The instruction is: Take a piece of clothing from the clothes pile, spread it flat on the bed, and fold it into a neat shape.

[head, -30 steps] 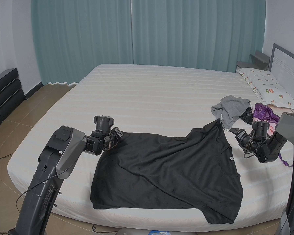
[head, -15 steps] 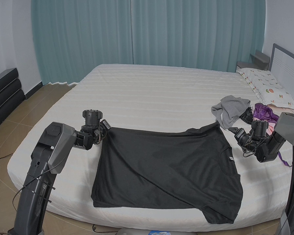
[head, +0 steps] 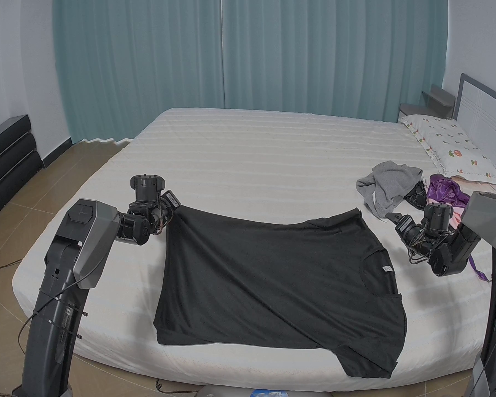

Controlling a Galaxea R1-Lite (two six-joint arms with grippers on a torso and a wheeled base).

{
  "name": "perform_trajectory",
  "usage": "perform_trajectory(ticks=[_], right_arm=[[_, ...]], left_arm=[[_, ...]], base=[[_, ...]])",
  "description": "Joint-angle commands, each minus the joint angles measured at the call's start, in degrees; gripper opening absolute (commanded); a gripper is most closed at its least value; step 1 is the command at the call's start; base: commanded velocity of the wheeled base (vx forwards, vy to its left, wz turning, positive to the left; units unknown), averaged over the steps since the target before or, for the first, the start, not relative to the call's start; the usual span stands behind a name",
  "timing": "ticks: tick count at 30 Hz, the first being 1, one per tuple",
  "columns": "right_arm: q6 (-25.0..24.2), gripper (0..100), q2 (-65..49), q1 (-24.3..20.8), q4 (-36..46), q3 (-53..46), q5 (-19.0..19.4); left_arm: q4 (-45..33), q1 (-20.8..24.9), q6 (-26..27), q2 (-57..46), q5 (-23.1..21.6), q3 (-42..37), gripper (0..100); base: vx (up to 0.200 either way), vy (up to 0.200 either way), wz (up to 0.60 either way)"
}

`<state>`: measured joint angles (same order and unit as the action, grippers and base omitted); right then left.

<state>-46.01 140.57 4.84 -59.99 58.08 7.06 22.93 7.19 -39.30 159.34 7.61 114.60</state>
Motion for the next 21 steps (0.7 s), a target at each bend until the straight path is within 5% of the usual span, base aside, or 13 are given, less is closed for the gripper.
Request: perform_trajectory(ticks=[1, 5, 6, 15, 21], right_arm=[[-0.05, 100, 0.06, -0.27, -0.04, -0.33, 0.06], [-0.22, 100, -0.82, -0.36, -0.04, -2.00, 0.59], [-0.22, 100, -1.18, -0.45, -0.04, -2.70, 0.59], [-0.22, 100, -6.62, -0.80, -1.01, -10.44, 2.87], [-0.22, 100, -13.66, -0.88, -2.59, -19.93, 8.23]], left_arm=[[-0.17, 0.01, 0.37, 0.00, 0.13, -0.01, 0], [-1.66, 0.28, 0.45, 0.53, 0.13, -0.01, 0], [-2.72, 0.37, 0.45, 0.44, 0.22, -0.01, 100], [-3.86, 0.01, -0.16, -3.34, 2.59, -3.25, 100], [-3.51, -0.42, -3.15, -14.24, -3.56, -18.28, 100]], base=[[0.000, 0.000, 0.00], [0.000, 0.000, 0.00], [0.000, 0.000, 0.00], [0.000, 0.000, 0.00], [0.000, 0.000, 0.00]])
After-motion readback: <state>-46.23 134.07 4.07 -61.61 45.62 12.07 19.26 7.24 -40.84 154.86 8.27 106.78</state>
